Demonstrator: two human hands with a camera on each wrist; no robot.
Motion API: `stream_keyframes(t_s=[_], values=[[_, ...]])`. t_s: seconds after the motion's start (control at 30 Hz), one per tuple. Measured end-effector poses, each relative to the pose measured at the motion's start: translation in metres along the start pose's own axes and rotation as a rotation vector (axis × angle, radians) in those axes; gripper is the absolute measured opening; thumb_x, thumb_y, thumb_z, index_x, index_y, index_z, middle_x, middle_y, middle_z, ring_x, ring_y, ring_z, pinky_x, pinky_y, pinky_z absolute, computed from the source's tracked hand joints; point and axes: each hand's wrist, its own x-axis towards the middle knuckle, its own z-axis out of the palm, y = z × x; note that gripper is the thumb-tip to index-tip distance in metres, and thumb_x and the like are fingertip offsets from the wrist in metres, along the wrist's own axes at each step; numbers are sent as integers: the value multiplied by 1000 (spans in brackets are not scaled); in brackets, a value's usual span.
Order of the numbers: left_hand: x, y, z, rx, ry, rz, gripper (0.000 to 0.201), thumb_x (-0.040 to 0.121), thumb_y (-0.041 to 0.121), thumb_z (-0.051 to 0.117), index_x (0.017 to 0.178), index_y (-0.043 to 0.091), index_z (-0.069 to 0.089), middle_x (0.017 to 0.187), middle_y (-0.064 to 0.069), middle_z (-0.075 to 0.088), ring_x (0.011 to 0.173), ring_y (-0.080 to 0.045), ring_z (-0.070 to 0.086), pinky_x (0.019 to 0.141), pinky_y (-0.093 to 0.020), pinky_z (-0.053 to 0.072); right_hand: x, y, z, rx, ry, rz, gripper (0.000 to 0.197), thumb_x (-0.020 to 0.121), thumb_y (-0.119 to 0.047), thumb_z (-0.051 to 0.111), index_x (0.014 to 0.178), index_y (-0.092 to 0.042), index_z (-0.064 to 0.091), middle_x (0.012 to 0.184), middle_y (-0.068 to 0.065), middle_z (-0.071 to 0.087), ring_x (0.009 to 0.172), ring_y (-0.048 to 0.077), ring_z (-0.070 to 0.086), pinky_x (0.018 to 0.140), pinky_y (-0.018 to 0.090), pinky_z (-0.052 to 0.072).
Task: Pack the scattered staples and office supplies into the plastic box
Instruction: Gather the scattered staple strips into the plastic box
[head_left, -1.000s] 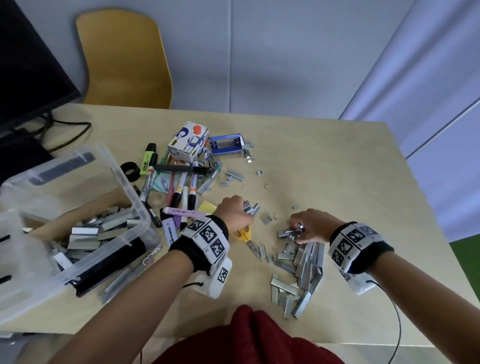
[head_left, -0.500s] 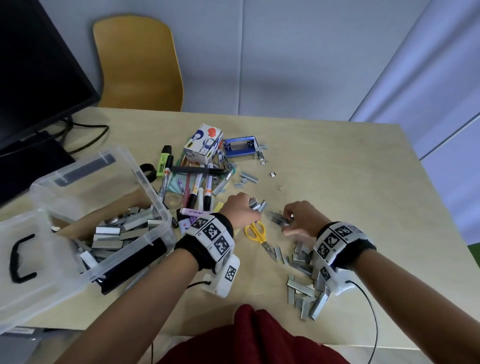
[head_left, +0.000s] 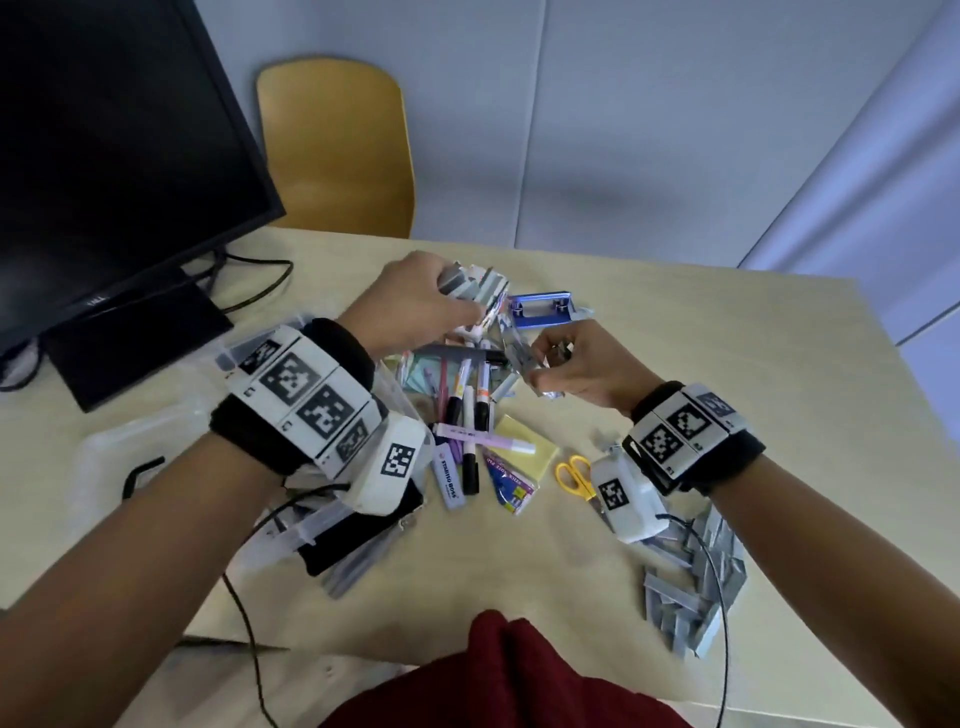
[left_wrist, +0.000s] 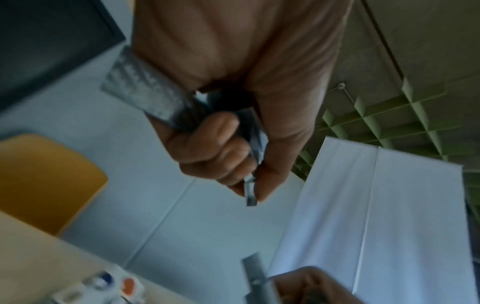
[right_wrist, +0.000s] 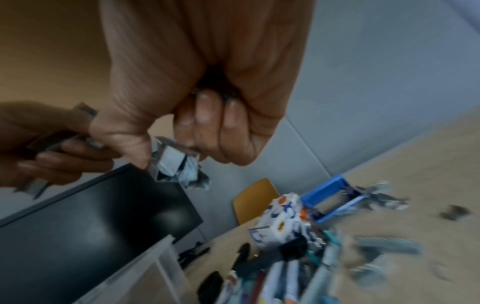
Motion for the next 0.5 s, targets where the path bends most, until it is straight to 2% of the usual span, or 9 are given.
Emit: stream_keyframes(t_s=[0.1, 0.2, 0.23, 0.3, 0.37, 0.4, 0.43, 0.5], values=[[-8, -25, -32, 152, -101, -80, 22, 83, 22, 64, 76, 10, 47, 62, 0, 42, 52, -15, 38, 50, -26, 29, 9, -28, 18, 17, -58, -84, 26, 71, 6, 64, 58, -8, 47, 42, -12, 36, 38, 2, 32, 42, 8, 26], [-15, -49, -45, 330, -327, -193, 21, 83, 18, 63, 75, 11, 45, 62, -4, 47, 48, -16, 40, 46, -23, 30, 15, -46, 36, 6, -94, -128, 19, 72, 6, 64, 63, -5, 51, 50, -7, 37, 38, 0, 33, 42, 6, 26], [-17, -57, -44, 383, -396, -220, 23, 83, 18, 63, 74, 12, 42, 63, -4, 48, 49, -16, 40, 45, -22, 30, 17, -50, 40, 9, -97, -123, 17, 72, 6, 64, 65, -3, 52, 49, -8, 37, 38, 0, 33, 42, 6, 26], [-20, -70, -39, 467, -503, -247, 26, 85, 21, 63, 75, 15, 39, 66, -1, 46, 53, -15, 41, 47, -22, 32, 19, -54, 49, 12, -99, -111, 25, 73, 5, 64, 59, -9, 49, 42, -14, 38, 38, 0, 34, 43, 8, 27], [-22, -82, -30, 526, -557, -249, 21, 84, 24, 63, 90, 11, 47, 74, -1, 50, 64, -17, 47, 56, -24, 36, 20, -55, 56, 19, -93, -94, 32, 73, 4, 64, 56, -15, 46, 38, -15, 38, 38, 0, 34, 43, 9, 28], [-23, -85, -24, 541, -578, -246, 28, 83, 23, 63, 103, 7, 50, 79, -3, 52, 69, -19, 49, 61, -25, 37, 20, -55, 57, 24, -85, -88, 32, 73, 3, 64, 55, -15, 46, 38, -15, 37, 38, 0, 34, 43, 9, 28], [-22, -89, -20, 559, -592, -247, 37, 83, 22, 62, 114, 5, 51, 81, -4, 53, 72, -19, 49, 62, -25, 37, 20, -56, 58, 30, -73, -82, 32, 74, 3, 65, 55, -15, 46, 38, -15, 38, 38, 0, 34, 43, 8, 28], [-20, -91, -13, 597, -587, -242, 36, 85, 18, 60, 117, 5, 51, 76, -2, 48, 71, -17, 47, 58, -23, 36, 19, -57, 60, 48, -52, -60, 32, 74, 4, 65, 55, -15, 47, 37, -16, 41, 38, -1, 36, 44, 8, 29]])
